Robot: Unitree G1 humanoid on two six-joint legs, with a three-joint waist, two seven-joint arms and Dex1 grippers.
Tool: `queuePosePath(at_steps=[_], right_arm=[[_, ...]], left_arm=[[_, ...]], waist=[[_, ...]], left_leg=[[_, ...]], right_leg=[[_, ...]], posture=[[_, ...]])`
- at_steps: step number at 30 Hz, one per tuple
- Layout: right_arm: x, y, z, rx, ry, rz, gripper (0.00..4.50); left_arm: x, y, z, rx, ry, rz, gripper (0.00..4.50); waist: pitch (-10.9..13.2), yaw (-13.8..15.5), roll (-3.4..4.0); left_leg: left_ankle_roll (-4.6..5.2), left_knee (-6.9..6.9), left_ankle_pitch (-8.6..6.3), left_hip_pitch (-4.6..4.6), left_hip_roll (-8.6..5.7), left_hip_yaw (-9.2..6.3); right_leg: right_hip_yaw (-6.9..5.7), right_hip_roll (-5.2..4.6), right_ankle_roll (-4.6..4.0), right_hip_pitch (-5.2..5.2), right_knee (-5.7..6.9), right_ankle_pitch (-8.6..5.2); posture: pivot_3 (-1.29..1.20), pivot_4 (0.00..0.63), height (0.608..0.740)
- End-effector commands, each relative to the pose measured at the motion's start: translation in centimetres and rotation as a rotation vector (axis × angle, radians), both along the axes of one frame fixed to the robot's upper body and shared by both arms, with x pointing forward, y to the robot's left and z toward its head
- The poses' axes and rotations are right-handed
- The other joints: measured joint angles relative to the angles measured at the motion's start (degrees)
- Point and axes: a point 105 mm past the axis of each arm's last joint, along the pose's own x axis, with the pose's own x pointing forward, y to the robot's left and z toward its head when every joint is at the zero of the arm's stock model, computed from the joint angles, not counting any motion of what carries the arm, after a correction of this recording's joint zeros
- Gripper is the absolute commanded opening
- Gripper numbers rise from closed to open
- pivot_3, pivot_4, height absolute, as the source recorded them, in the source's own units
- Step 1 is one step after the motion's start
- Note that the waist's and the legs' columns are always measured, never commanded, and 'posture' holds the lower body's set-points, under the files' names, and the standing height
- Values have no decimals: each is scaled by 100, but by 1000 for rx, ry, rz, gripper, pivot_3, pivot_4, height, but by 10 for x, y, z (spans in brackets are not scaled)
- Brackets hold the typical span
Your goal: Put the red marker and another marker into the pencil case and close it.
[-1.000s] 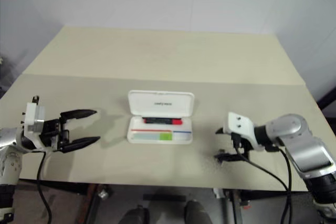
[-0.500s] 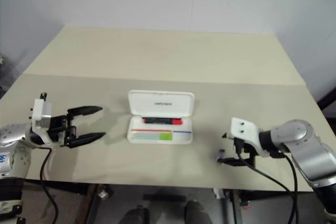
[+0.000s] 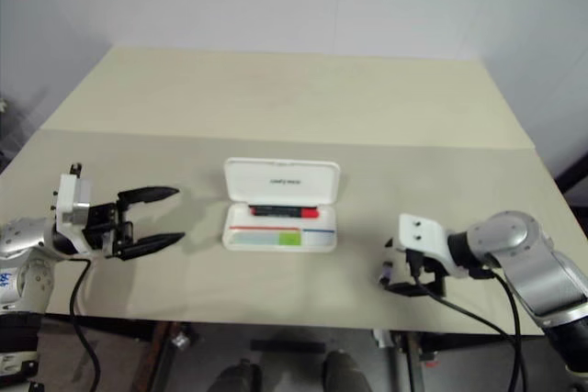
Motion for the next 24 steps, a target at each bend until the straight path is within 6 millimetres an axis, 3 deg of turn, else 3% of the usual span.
queuePosePath(at_steps=[1, 4, 7, 13, 19, 24], right_arm=[[3, 4, -2, 11, -14, -5, 4460], [4, 6, -5, 18, -11, -16, 4460], [6, 5, -6, 6, -19, -22, 3854], [9, 3, -7, -1, -32, -34, 1772], [21, 9, 10, 32, -105, -7, 1634], [37, 34, 41, 109, -204, 26, 1634]], left_arm=[[-4, -1, 8, -1, -46, -4, 4500], [-5, 0, 8, 0, -48, 0, 4500], [-5, 0, 9, 0, -49, 2, 4500], [-5, 1, 10, 2, -55, 10, 4500], [-5, 1, 10, 1, -58, 11, 4500], [-5, 0, 11, 2, -57, 2, 4500]], waist=[[0, -1, 0], [0, 1, 0], [0, 1, 0], [0, -1, 0], [0, -14, 0], [0, -29, 1]], left_leg=[[0, 0, 0, 0, 0, 0], [0, 0, 0, 0, 0, 0], [0, 1, 0, 0, 0, 0], [0, 2, 0, 1, 0, 0], [0, 6, 0, 2, -1, 1], [-2, 5, 1, 5, 3, 1]], right_leg=[[0, 0, 0, 0, 0, 0], [0, 0, 0, 0, 1, 0], [0, 0, 0, 0, 1, 0], [0, 0, 0, 0, 3, 0], [1, 0, 0, 1, 8, 0], [3, 5, 0, -3, 21, 0]], posture=[[0, 150, 740], [0, 150, 740], [0, 150, 740], [0, 150, 740], [0, 150, 740], [0, 150, 740]])
